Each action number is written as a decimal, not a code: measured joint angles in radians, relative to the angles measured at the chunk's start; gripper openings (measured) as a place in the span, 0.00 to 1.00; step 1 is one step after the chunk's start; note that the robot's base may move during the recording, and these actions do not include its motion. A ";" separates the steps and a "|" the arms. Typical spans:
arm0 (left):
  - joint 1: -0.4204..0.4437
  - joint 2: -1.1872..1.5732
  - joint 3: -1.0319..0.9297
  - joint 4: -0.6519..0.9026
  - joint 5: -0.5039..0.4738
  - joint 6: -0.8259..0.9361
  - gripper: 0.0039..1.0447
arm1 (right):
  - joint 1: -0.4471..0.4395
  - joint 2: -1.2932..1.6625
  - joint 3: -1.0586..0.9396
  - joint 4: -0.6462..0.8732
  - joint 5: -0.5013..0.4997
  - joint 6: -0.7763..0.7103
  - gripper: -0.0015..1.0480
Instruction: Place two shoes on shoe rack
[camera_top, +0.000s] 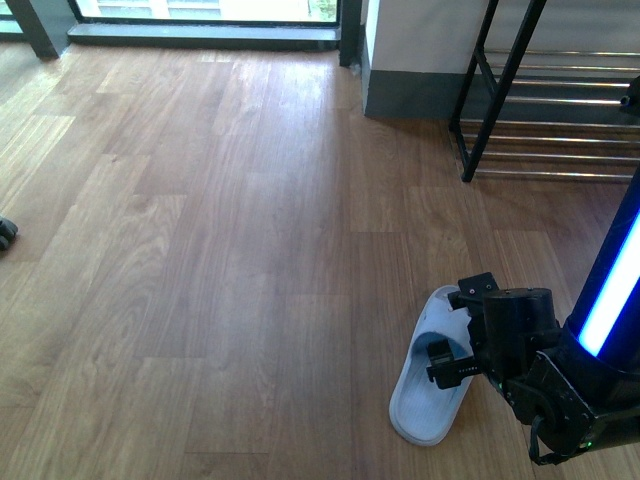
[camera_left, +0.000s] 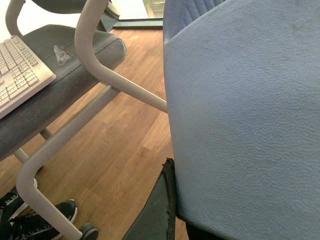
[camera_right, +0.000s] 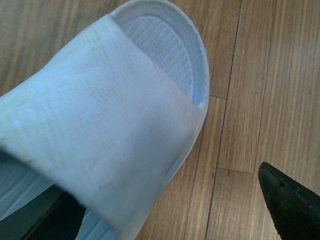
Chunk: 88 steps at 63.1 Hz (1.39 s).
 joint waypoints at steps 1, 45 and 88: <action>0.000 0.000 0.000 0.000 0.000 0.000 0.01 | 0.000 0.007 0.010 -0.001 0.009 0.000 0.91; 0.000 0.000 0.000 0.000 0.000 0.000 0.01 | -0.016 0.023 0.067 0.057 0.055 -0.048 0.01; 0.000 0.000 0.000 0.000 0.000 0.000 0.01 | -0.191 -1.535 -0.774 -0.194 -0.351 -0.407 0.01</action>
